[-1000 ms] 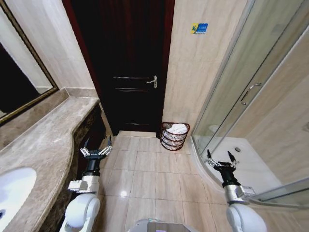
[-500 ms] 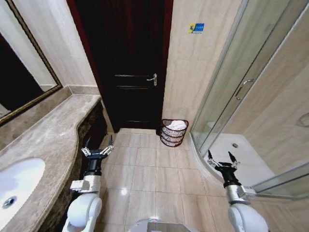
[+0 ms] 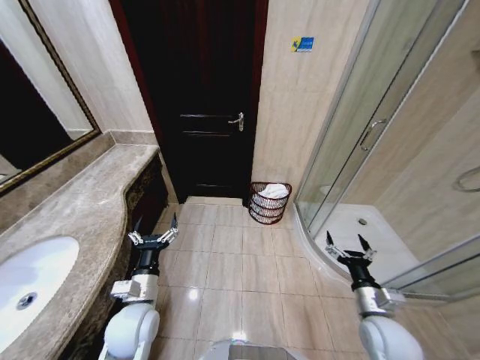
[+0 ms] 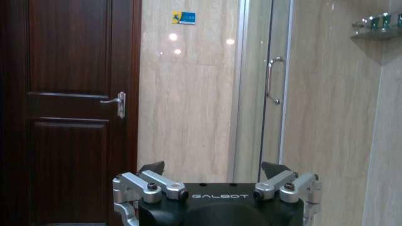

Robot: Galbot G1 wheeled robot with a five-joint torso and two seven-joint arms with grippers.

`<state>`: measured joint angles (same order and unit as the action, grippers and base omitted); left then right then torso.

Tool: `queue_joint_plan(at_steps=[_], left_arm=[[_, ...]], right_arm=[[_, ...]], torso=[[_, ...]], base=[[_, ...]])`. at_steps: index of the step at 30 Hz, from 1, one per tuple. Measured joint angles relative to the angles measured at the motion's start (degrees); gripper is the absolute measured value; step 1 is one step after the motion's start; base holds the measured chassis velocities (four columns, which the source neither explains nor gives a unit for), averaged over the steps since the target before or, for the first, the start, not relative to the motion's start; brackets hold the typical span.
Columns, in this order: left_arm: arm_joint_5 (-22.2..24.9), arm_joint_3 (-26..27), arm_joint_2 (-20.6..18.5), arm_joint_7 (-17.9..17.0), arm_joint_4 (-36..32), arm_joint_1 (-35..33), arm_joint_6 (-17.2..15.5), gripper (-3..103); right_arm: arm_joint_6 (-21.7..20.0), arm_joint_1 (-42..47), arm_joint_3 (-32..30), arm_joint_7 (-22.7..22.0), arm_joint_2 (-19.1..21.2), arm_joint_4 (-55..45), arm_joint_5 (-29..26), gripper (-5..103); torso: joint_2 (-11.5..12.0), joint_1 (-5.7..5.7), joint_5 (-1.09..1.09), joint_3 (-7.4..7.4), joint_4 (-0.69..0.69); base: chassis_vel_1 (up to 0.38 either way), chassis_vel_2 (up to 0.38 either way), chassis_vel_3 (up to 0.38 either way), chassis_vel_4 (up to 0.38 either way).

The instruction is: Discard the used towel into the hamper.

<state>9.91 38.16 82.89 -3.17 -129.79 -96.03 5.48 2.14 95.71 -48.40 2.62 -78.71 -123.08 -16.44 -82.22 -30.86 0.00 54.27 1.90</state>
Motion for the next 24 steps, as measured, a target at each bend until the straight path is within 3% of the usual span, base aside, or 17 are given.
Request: queue_joint_plan(at_steps=[5, 24], left_arm=[[-0.8, -0.4, -0.9, 0.0, 0.3, 1.7, -1.9, 100], [-0.8, -0.4, -1.0, 0.0, 0.3, 1.7, -1.9, 100]], right_arm=[[0.9, -0.5, -0.3, 0.2, 0.0, 0.0, 0.1, 100], [1.0, -0.6, -0.3, 0.2, -0.1, 0.0, 0.3, 100]], torso=[[0.0, -0.01, 0.00, 0.00, -0.02], [0.0, 0.01, -0.01, 0.00, -0.01]], base=[[0.000, 0.000, 0.000, 0.000], [0.000, 0.000, 0.000, 0.000]])
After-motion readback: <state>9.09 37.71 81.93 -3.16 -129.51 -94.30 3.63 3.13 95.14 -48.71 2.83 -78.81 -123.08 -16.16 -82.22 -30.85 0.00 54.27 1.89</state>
